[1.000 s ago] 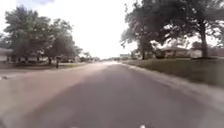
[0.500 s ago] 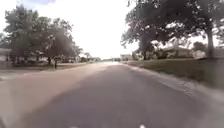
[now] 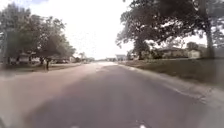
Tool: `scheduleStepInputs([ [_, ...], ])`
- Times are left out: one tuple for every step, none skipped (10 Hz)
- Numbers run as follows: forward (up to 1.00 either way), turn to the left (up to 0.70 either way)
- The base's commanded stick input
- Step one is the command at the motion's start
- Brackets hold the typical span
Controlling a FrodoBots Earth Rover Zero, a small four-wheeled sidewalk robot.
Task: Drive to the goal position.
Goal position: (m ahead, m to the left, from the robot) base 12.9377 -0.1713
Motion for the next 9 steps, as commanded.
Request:
scheduleStepInputs([
  [1.00,0.00],
  [1.00,0.00],
  [1.00,0.00],
  [1.00,0.00],
  [1.00,0.00],
  [1.00,0.00],
  [1.00,0.00],
  [1.00,0.00],
  [1.00,0.00],
])
